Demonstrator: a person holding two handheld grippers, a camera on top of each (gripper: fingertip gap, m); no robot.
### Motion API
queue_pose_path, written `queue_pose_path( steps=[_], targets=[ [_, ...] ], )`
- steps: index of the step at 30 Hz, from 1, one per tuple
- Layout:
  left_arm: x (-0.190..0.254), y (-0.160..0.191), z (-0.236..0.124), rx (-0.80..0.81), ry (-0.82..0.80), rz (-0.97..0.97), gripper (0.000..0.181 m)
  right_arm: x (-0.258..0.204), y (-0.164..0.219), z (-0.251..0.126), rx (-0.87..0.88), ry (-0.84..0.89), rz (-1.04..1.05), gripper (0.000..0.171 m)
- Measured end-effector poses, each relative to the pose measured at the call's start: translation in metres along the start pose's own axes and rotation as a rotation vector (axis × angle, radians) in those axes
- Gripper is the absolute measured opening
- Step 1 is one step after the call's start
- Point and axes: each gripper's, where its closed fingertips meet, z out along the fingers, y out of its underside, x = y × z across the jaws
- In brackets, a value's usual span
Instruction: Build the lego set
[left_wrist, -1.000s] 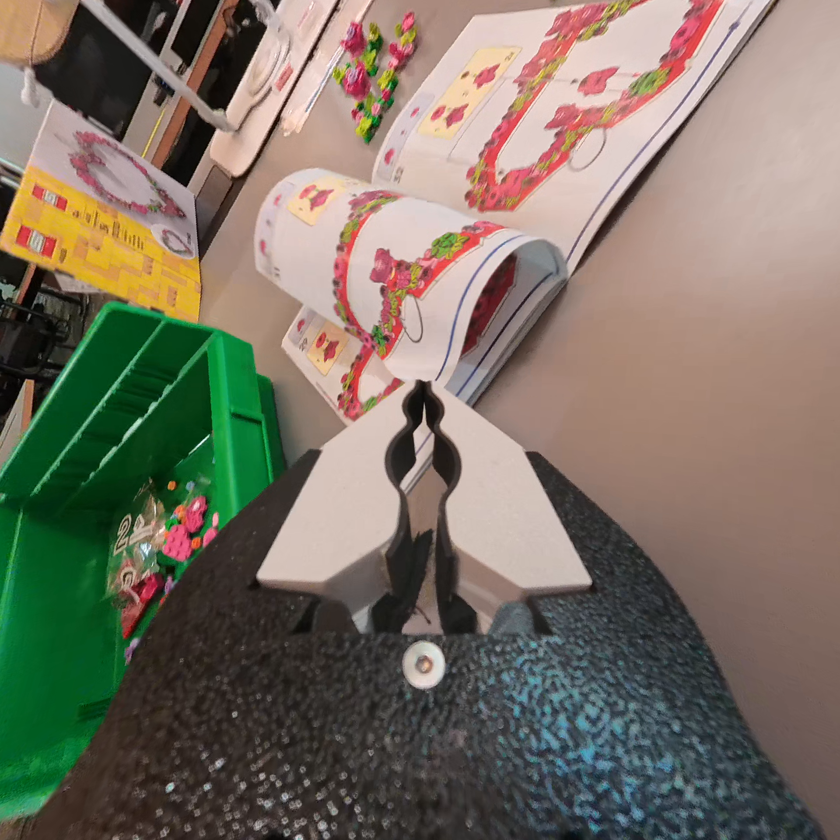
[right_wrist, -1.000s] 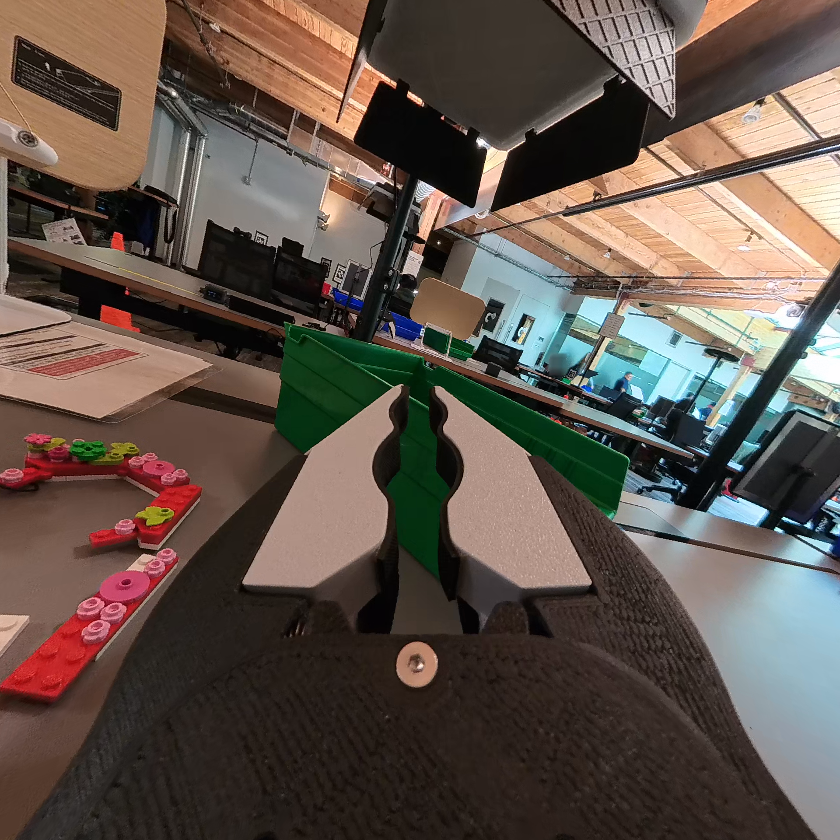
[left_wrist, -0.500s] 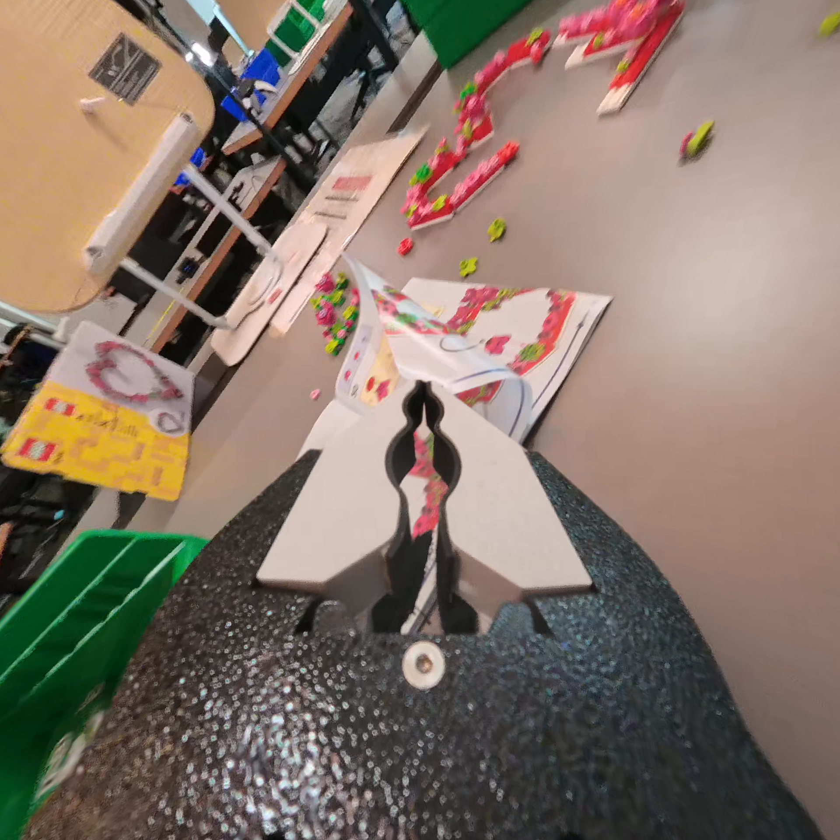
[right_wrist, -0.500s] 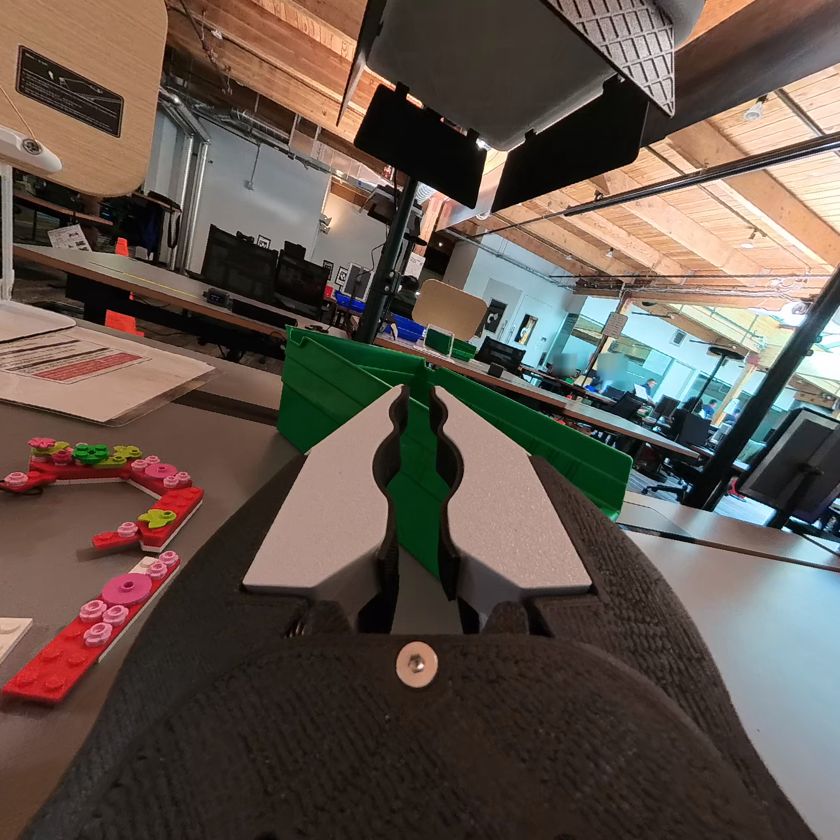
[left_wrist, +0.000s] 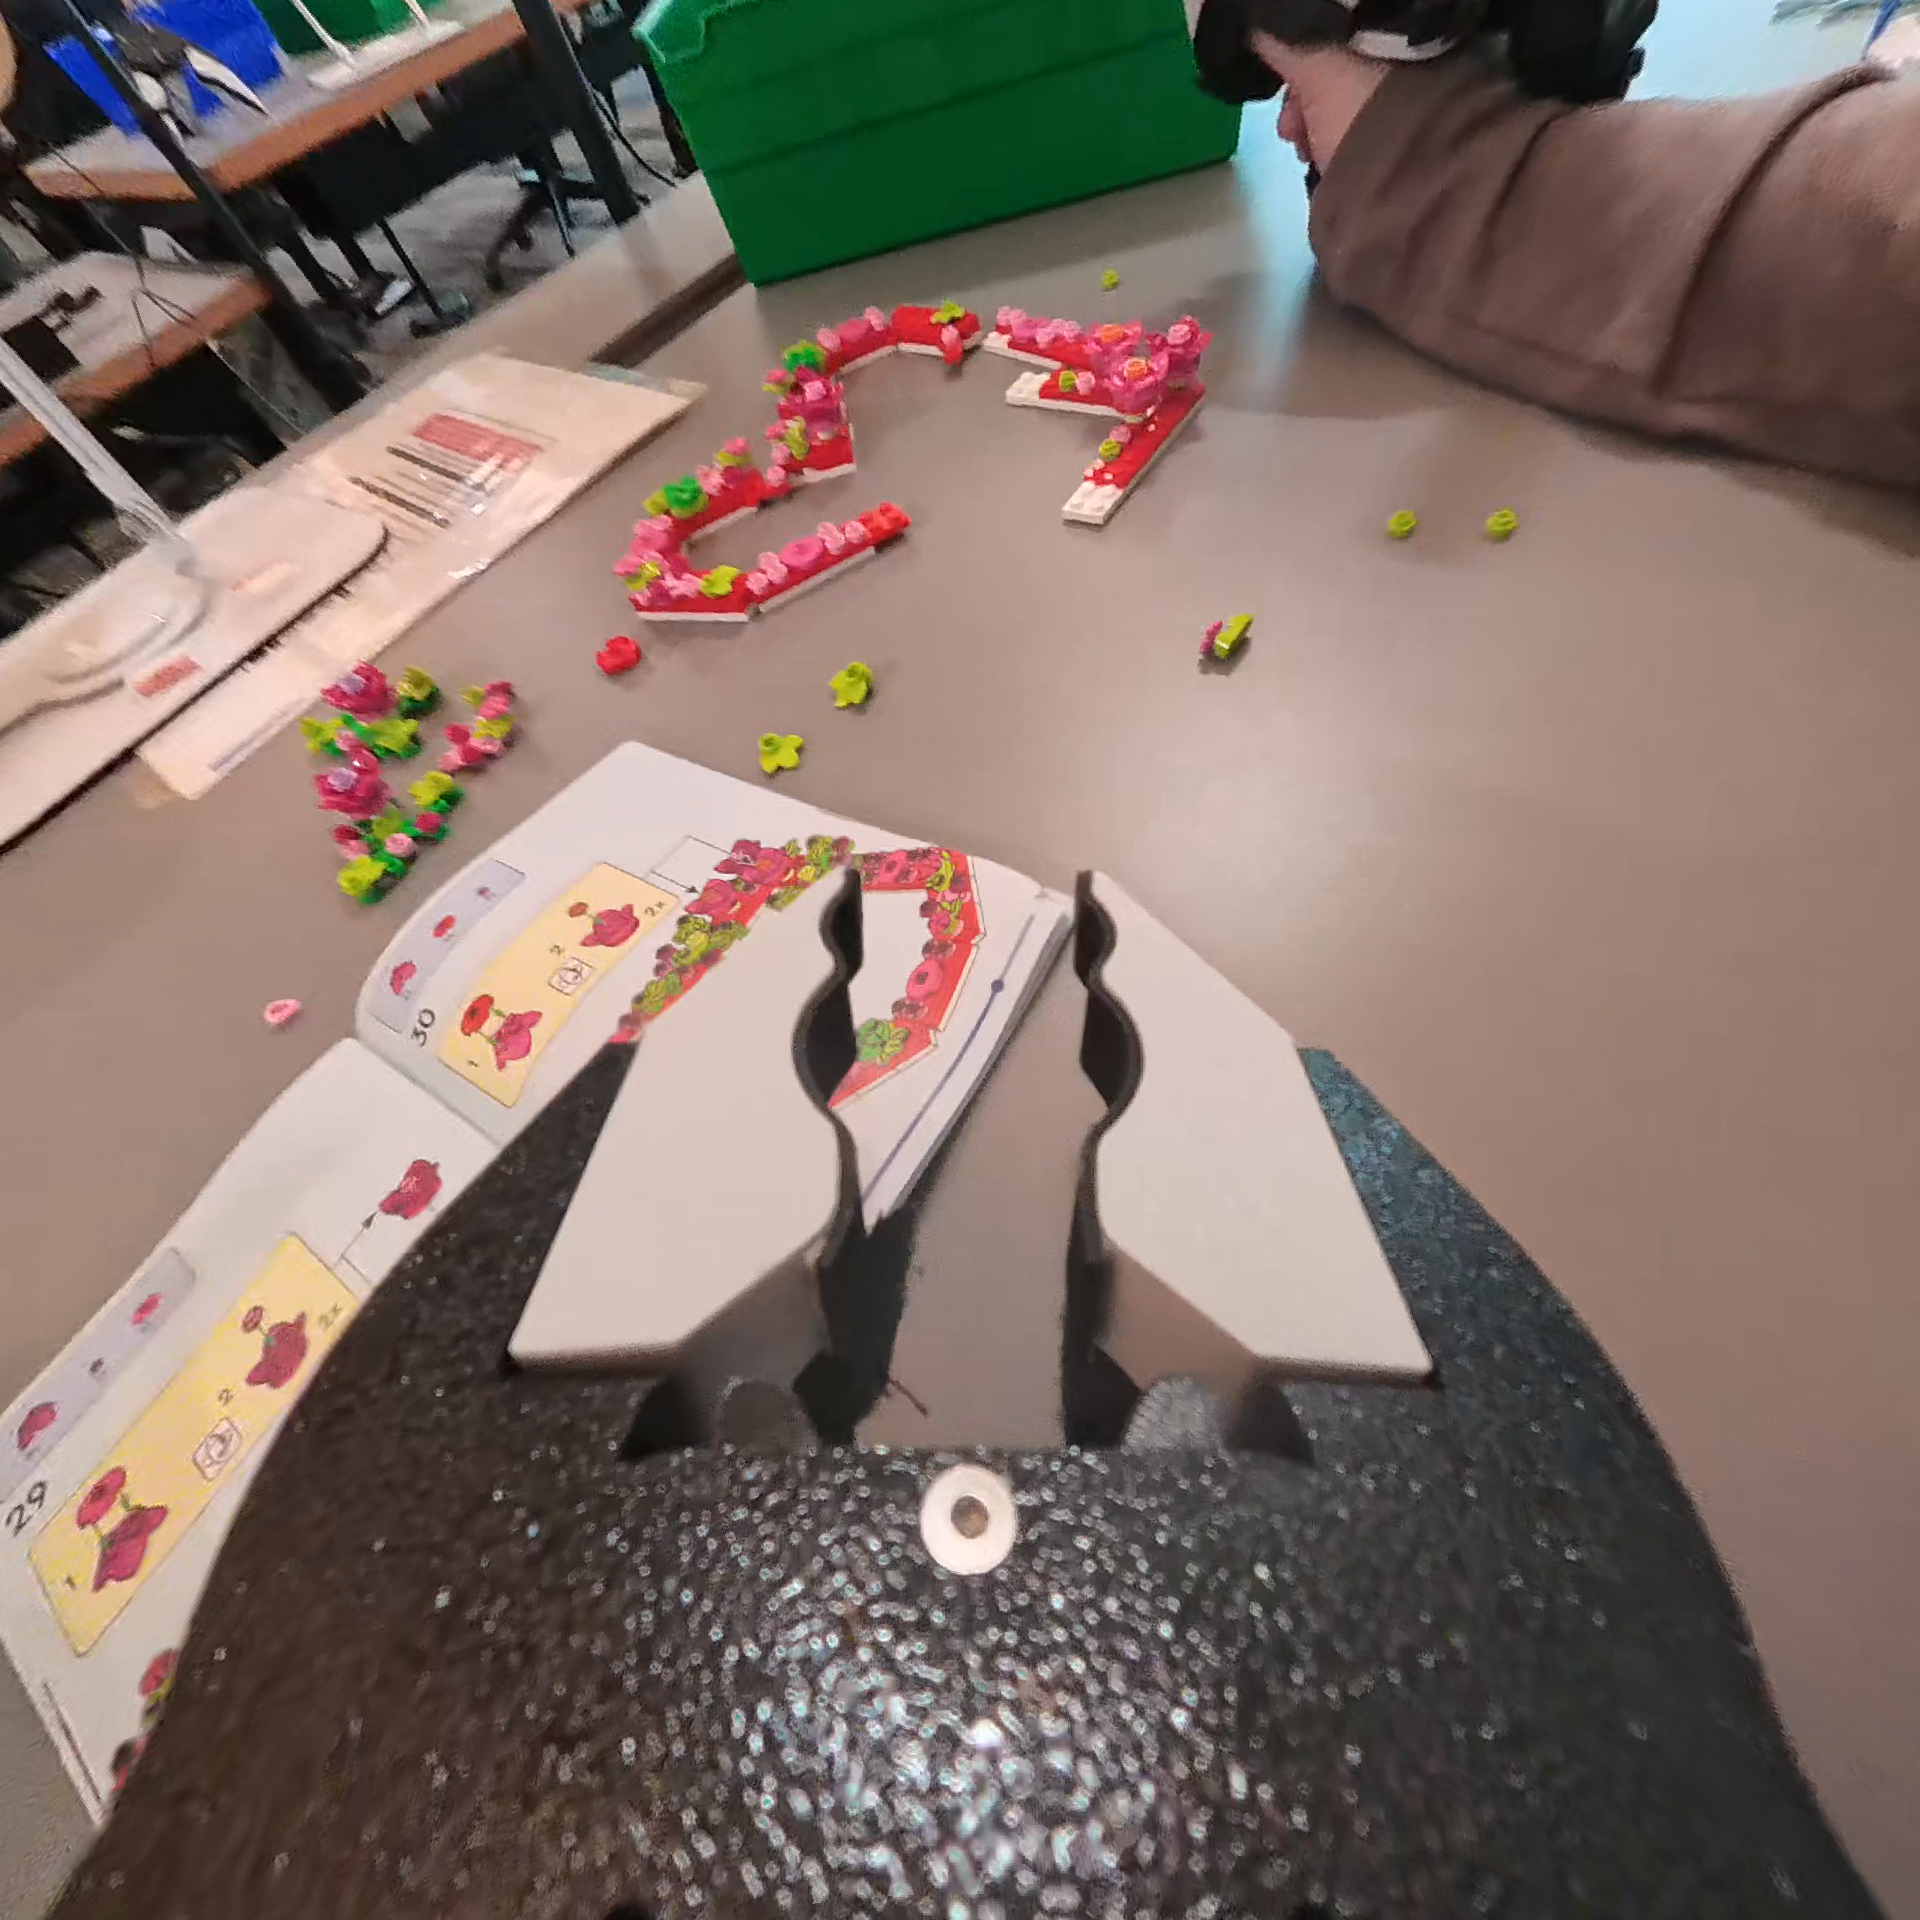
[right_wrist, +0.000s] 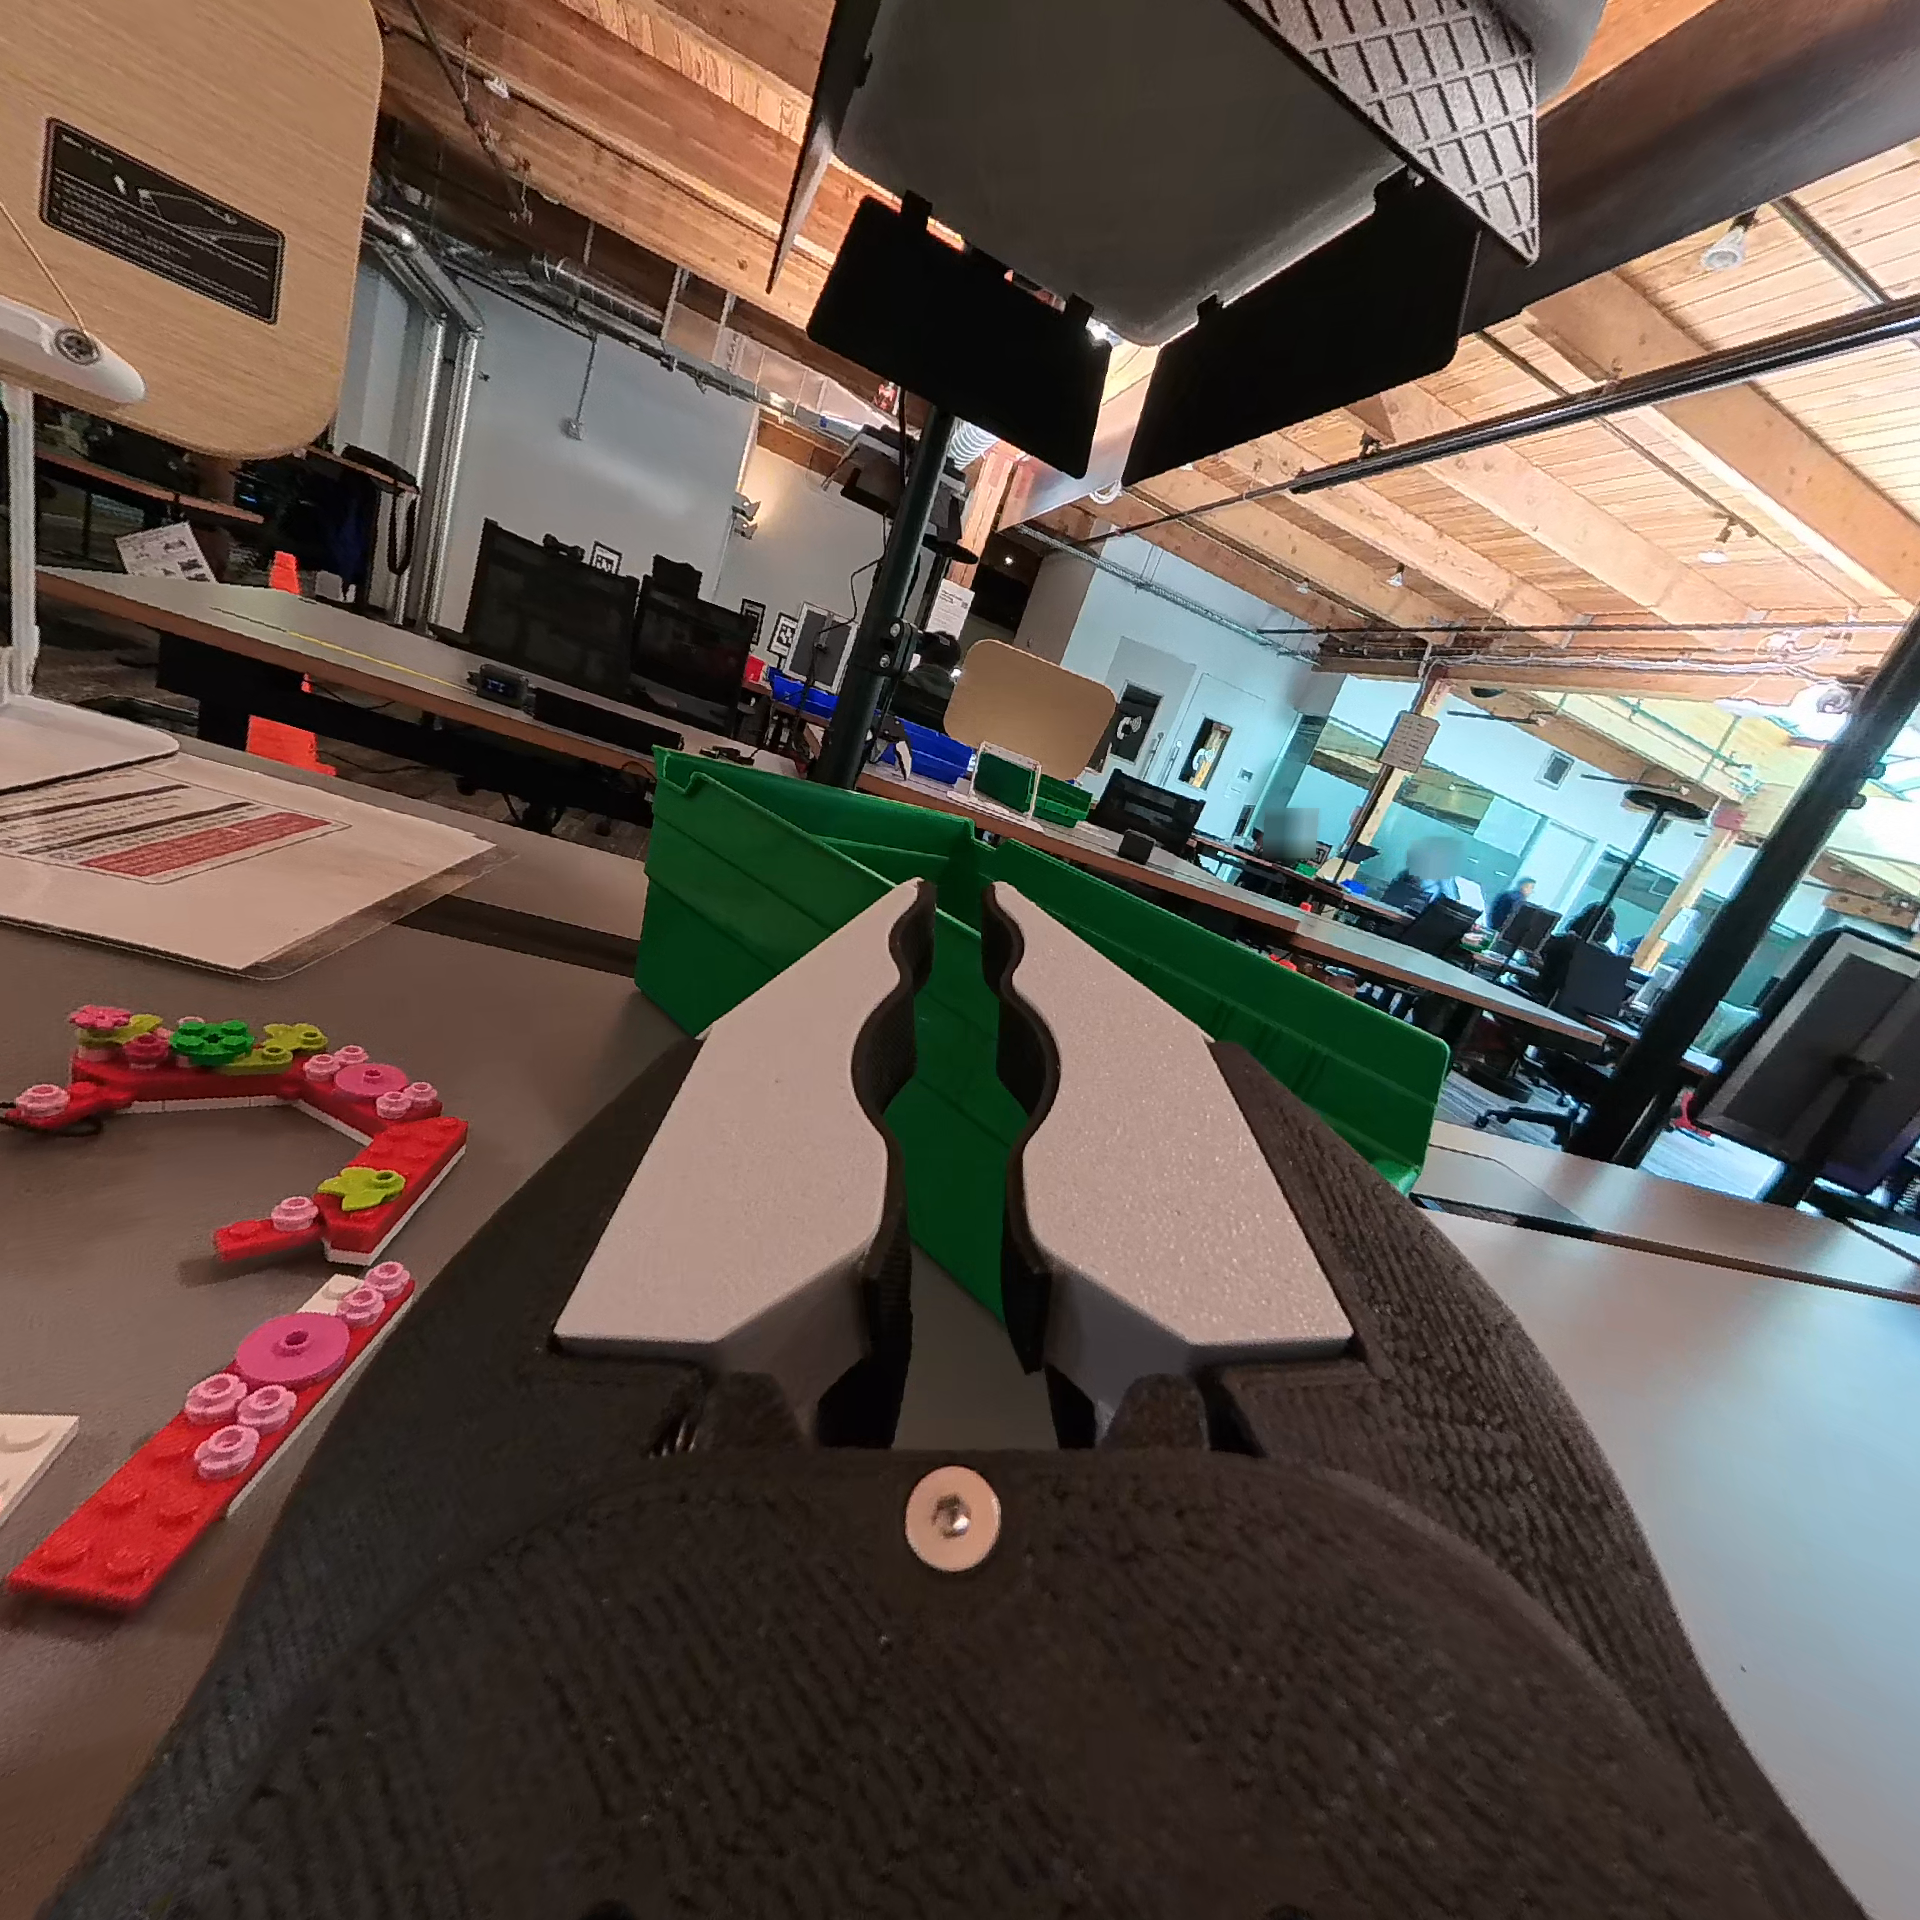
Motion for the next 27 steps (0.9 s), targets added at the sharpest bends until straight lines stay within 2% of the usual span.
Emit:
queue_pose_path(
  steps=[4, 10, 21, 27],
  targets=[
    [0.001, 0.007, 0.001, -0.033, -0.006, 0.078, 0.044, -0.001, 0.000, 0.000, 0.001, -0.002, -0.001, 0.007],
    [-0.004, 0.012, -0.004, -0.072, -0.031, 0.186, 0.044, 0.000, 0.000, 0.000, 0.001, -0.002, 0.003, 0.007],
    [-0.027, 0.018, -0.012, -0.099, -0.086, 0.186, 0.046, 0.000, 0.000, 0.000, 0.001, -0.002, 0.002, 0.007],
    [-0.033, 0.021, -0.013, -0.123, -0.062, 0.155, 0.050, 0.000, 0.000, 0.000, 0.001, -0.002, 0.001, 0.007]
  ],
)
